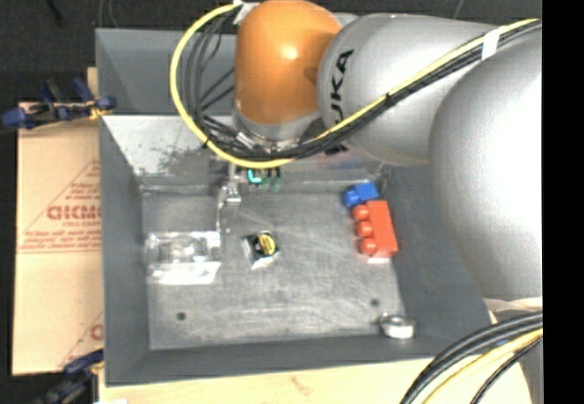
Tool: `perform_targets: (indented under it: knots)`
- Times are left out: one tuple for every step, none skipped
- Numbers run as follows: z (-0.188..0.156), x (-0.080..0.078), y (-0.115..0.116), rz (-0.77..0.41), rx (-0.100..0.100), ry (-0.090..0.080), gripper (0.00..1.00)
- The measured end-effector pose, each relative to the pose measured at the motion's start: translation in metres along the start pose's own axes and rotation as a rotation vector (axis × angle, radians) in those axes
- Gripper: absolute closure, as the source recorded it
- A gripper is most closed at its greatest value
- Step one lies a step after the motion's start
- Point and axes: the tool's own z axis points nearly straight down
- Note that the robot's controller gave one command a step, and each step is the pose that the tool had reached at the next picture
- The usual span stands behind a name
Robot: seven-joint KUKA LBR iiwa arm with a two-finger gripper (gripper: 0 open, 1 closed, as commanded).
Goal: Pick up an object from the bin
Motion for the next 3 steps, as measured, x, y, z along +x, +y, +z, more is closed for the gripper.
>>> perform_targets:
  knots:
    - [0.073, 0.023, 0.020, -0.362, 0.000, -0.022, 0.00]
    - [0.064, 0.038, 0.035, -0.387, 0.001, -0.010, 0.00]
    - [0.067, 0.052, 0.036, -0.428, 0.003, -0.005, 0.00]
